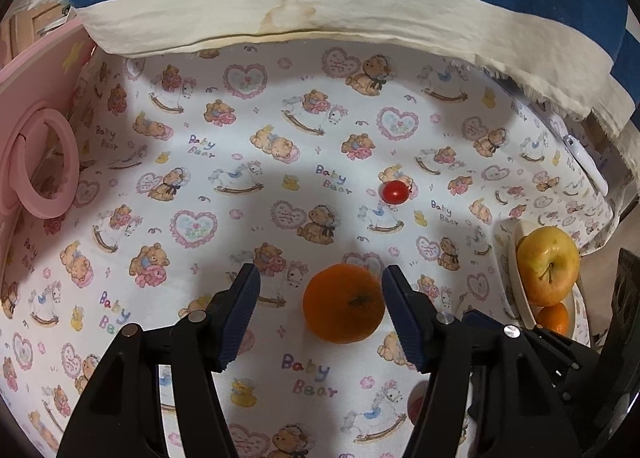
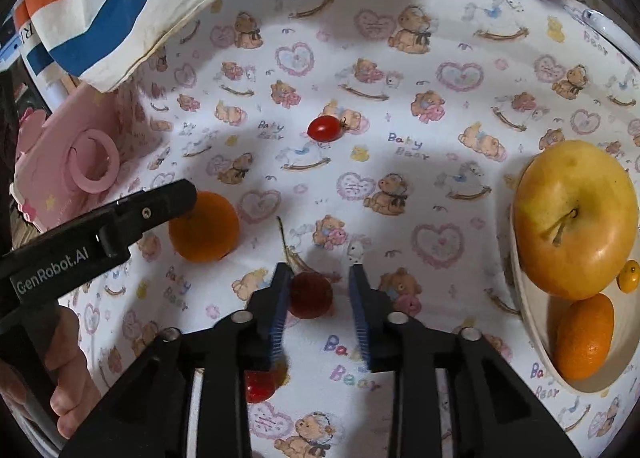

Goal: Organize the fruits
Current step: 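Close the left tool on the orange while the right tool grasps the stemmed cherry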

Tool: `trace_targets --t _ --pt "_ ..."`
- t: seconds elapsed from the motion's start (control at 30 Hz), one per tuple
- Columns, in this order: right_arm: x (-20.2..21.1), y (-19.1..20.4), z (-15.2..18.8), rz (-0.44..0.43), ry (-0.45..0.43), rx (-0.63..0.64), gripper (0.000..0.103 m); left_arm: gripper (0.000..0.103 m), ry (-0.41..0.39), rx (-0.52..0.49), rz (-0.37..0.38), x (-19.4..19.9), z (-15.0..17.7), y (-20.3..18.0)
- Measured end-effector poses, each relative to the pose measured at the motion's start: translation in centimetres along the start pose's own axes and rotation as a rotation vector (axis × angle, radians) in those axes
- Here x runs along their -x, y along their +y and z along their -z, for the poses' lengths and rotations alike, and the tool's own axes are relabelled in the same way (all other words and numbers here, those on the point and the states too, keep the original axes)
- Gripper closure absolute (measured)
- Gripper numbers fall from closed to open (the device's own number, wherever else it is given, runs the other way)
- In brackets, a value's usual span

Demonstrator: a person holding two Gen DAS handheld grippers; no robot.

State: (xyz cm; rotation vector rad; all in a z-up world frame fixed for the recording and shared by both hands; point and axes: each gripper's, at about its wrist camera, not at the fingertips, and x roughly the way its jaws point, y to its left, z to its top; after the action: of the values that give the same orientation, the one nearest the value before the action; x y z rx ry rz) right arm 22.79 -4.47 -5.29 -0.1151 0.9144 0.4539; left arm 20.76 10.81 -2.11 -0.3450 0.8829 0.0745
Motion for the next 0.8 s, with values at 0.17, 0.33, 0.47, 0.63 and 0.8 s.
trace_targets --t 0.17,0.33,0.47,0.63,0.8 --pt "-0.9 0.9 0.3 0.019 0.030 0.034 0.069 0.041 0.003 -0.001 0.004 0.0 0.0 0.1" --pt "-0.8 1.0 0.4 0.021 0.040 0.028 0.076 0.041 0.009 -0.012 0.004 -0.1 0.2 -0.1" --pt "0.3 0.6 0.1 0.050 0.010 0.011 0.076 0.041 0.014 -0.038 0.019 -0.2 0.3 -0.7" --pt "3.8 -0.9 -0.6 0.070 -0.079 -0.039 0.076 0.041 0.034 -0.102 0.024 -0.7 0.7 -2.0" --pt "5.4 -2.6 -1.2 0.072 -0.117 -0.095 0.076 0.041 0.059 -0.171 -0.037 -2.0 1.6 -3.2"
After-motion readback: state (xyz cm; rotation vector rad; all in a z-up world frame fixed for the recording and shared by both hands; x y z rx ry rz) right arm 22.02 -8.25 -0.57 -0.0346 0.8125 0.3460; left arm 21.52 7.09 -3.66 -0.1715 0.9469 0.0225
